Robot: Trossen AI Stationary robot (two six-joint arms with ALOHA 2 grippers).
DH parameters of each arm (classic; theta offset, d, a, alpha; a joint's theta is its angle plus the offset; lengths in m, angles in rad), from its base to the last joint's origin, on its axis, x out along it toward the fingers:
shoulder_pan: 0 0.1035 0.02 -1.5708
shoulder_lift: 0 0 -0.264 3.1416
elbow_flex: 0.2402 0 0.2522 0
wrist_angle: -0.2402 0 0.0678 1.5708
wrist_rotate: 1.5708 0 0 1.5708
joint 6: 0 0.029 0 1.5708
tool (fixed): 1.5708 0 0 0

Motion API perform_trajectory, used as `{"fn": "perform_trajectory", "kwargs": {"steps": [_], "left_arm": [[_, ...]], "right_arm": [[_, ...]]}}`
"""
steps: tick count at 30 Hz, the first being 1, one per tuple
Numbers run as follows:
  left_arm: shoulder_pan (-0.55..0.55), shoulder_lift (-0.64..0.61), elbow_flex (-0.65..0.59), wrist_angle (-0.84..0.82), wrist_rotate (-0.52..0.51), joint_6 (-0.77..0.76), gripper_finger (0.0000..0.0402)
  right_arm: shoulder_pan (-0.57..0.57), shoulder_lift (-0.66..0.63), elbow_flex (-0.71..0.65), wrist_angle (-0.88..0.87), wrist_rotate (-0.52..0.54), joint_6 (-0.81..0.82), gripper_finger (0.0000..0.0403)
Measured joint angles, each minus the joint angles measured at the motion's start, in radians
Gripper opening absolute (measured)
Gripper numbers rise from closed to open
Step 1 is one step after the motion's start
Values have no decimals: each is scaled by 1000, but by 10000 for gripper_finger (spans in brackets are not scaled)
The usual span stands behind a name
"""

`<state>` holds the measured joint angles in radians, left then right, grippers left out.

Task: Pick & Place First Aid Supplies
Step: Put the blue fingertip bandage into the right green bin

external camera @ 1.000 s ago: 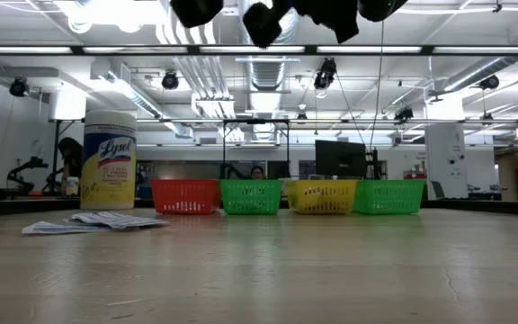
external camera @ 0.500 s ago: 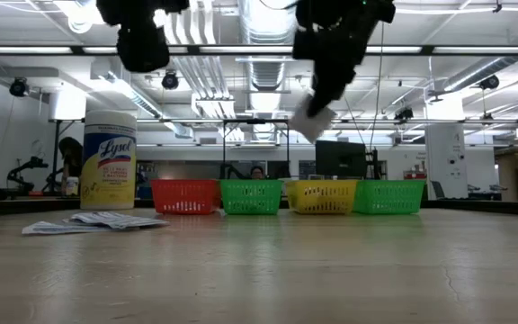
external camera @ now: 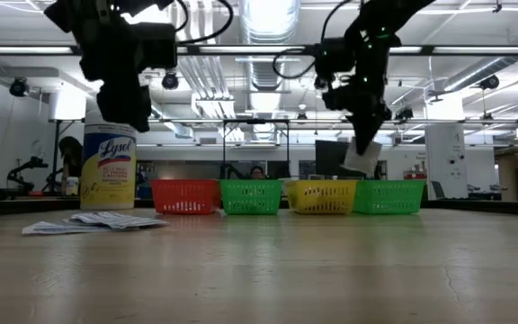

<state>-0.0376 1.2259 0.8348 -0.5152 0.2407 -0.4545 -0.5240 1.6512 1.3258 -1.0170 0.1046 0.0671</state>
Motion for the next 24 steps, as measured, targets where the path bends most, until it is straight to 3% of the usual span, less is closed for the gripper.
{"fn": "perform_trajectory", "kwargs": {"steps": [6, 16, 24], "left_arm": [[0, -1, -71, 87, 1, -51, 161], [0, -1, -90, 100, 1, -68, 161], [0, -1, -90, 100, 0, -63, 161]], "right_arm": [[-34, 38, -39, -30, -103, 9, 8], [-53, 86, -55, -24, -103, -87, 14], [-80, 112, -60, -17, -95, -150, 84]]}}
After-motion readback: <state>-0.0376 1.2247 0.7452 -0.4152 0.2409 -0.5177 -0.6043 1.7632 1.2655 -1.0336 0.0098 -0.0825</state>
